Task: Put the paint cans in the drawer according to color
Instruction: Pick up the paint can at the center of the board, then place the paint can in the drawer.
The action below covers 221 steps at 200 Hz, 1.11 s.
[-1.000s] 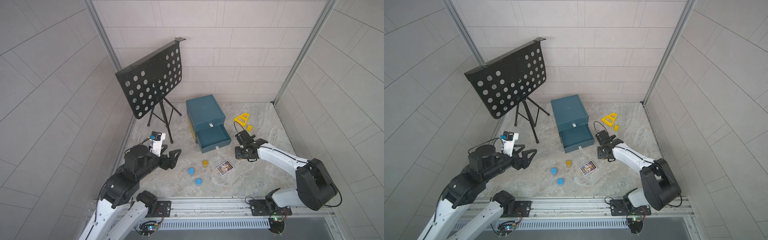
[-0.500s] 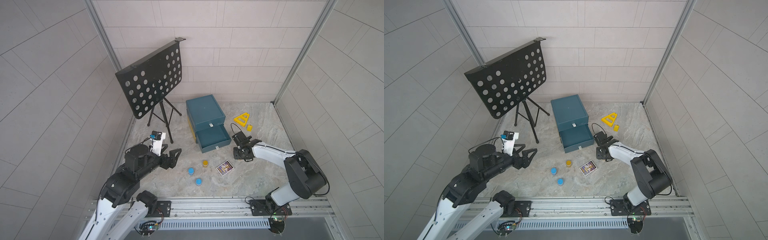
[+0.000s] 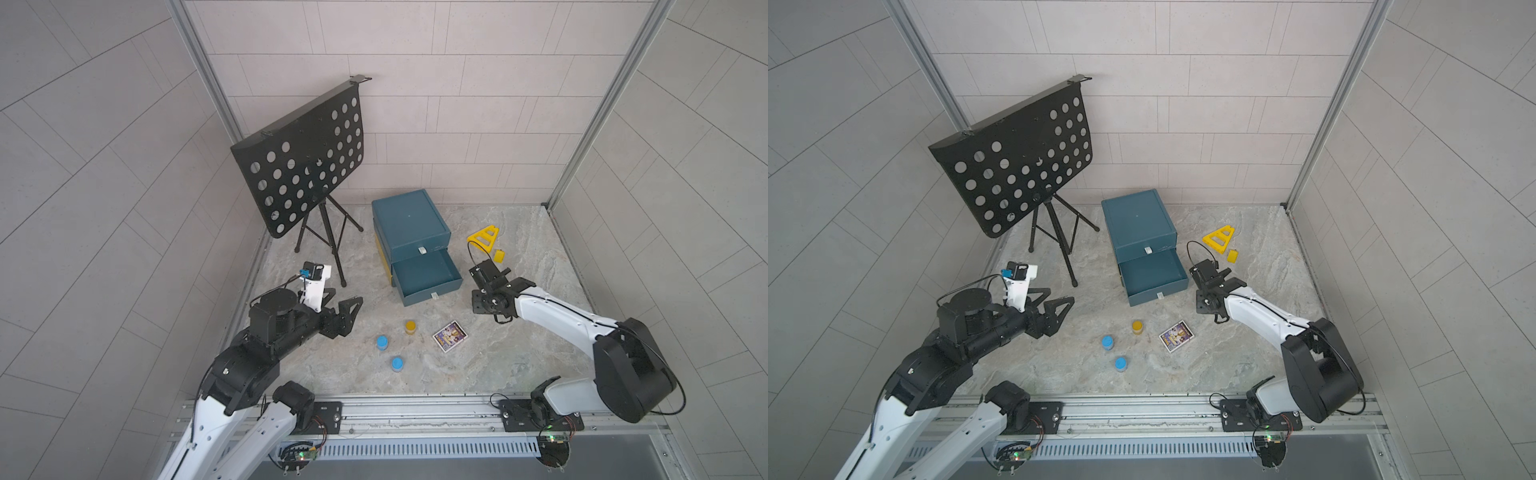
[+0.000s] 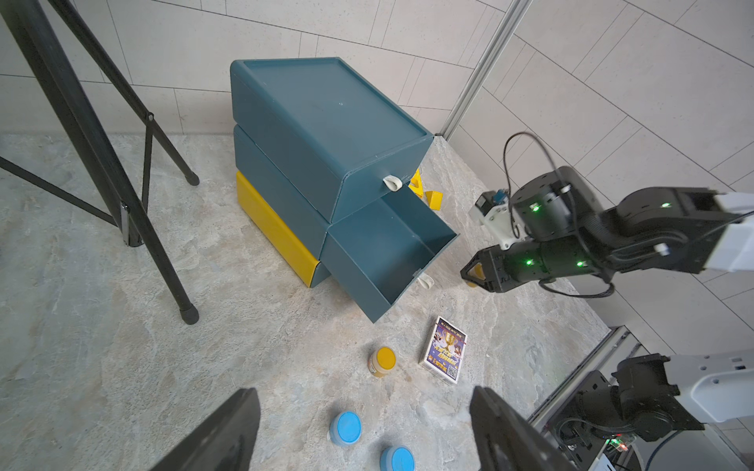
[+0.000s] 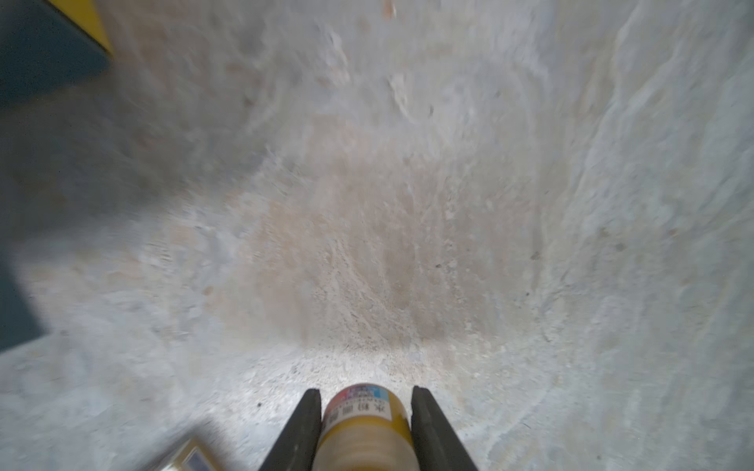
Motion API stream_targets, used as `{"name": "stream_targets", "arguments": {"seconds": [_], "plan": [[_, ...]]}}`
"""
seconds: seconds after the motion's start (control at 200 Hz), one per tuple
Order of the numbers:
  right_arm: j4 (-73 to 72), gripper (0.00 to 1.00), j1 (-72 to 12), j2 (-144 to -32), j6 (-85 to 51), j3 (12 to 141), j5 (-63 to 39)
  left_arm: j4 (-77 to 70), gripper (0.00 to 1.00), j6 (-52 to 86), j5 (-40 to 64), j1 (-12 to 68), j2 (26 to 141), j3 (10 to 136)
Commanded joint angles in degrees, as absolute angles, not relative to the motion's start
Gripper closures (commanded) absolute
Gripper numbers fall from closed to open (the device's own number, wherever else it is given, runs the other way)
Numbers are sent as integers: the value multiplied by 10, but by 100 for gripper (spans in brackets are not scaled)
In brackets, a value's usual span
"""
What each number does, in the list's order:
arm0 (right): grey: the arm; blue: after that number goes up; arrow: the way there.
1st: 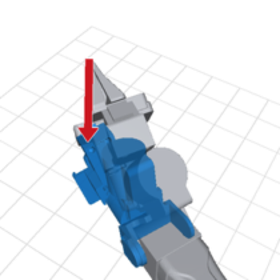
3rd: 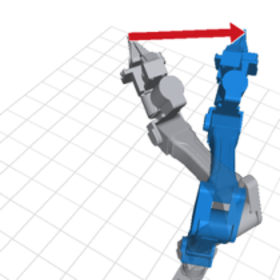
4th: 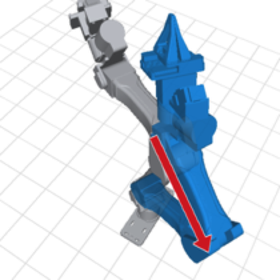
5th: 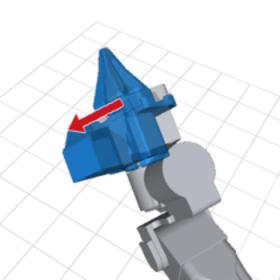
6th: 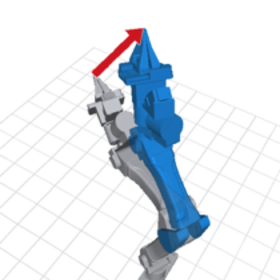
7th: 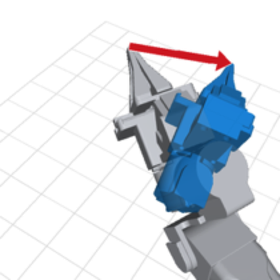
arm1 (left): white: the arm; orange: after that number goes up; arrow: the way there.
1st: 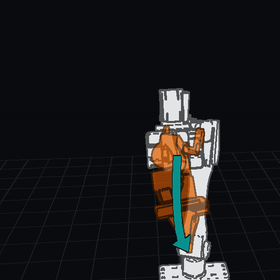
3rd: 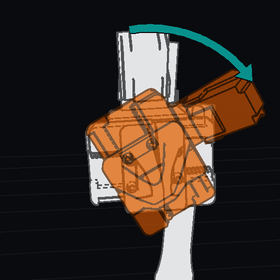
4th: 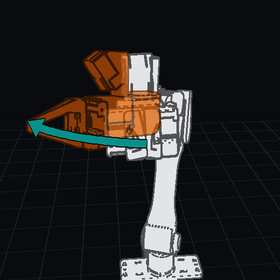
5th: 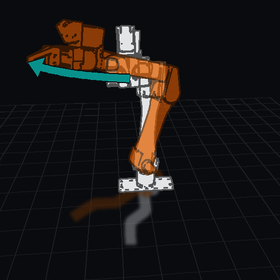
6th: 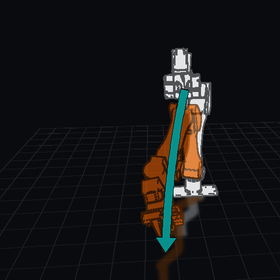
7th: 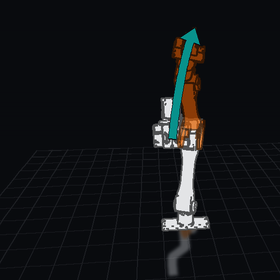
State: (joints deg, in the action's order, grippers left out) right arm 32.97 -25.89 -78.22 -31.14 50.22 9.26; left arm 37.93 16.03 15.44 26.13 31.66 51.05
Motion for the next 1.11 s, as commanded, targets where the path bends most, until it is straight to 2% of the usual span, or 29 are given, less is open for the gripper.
{"name": "stream_targets", "arguments": {"seconds": [0.0, 0.165, 0.285, 0.535, 0.85, 1.101], "plan": [[413, 76, -284, -745, -283, 596, 120, 366, 12, 161, 160, 257, 316, 506], [485, 77, -353, -795, -258, 759, 129, 366, 12, 161, 160, 253, 316, 505], [479, 77, -371, -850, -266, 810, 96, 366, 12, 162, 160, 253, 315, 505], [406, 77, -383, -941, -277, 820, 65, 366, 12, 160, 166, 253, 319, 505], [419, 77, -383, -1003, -279, 845, 77, 365, 12, 160, 163, 251, 319, 504], [401, 67, -377, -1020, -285, 836, 79, 366, 12, 160, 162, 250, 317, 504]]}}
